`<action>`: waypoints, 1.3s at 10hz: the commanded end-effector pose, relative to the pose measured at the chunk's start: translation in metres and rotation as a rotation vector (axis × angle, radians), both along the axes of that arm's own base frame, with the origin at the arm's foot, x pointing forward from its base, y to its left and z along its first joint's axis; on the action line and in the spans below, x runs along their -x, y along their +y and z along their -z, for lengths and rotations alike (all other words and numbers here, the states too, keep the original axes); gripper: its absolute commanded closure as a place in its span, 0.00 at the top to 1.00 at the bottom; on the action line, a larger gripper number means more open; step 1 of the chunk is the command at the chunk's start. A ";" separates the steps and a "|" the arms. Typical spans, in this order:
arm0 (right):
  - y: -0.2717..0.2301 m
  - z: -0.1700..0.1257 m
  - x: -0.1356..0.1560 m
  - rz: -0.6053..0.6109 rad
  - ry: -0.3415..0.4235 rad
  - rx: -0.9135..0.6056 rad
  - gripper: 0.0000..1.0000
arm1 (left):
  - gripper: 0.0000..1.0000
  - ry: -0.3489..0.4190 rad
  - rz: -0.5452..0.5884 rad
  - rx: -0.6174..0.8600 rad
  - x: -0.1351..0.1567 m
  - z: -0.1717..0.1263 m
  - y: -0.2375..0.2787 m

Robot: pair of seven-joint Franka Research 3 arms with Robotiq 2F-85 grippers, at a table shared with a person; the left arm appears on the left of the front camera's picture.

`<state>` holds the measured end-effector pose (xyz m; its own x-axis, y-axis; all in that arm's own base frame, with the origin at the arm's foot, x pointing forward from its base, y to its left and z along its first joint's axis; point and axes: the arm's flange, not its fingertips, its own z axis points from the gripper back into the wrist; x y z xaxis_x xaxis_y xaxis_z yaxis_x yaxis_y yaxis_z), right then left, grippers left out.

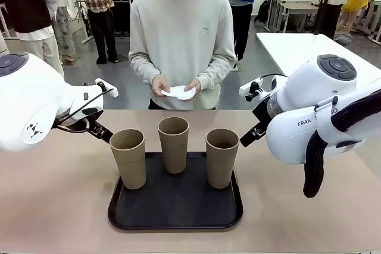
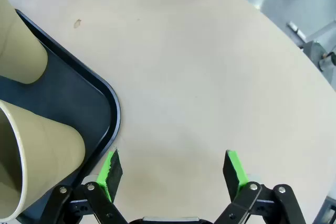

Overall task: Place coasters on the table and set cups on them.
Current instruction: Pick up one Reusable plastic cup and place it on a coaster set by the human.

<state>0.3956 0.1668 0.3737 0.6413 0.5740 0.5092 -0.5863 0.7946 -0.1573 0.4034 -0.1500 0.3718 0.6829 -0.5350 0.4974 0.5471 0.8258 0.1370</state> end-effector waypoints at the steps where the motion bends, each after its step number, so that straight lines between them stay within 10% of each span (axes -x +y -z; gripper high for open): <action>1: 0.000 0.000 0.000 0.000 0.000 0.000 1.00 | 1.00 0.000 0.000 0.000 0.000 0.000 0.000; 13: 0.000 0.000 0.000 0.000 0.000 0.000 1.00 | 1.00 0.000 0.000 0.000 0.000 0.000 0.000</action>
<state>0.3956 0.1668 0.3737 0.6413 0.5740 0.5092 -0.5863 0.7946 -0.1574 0.4034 -0.1500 0.3718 0.6829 -0.5350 0.4974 0.5471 0.8258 0.1370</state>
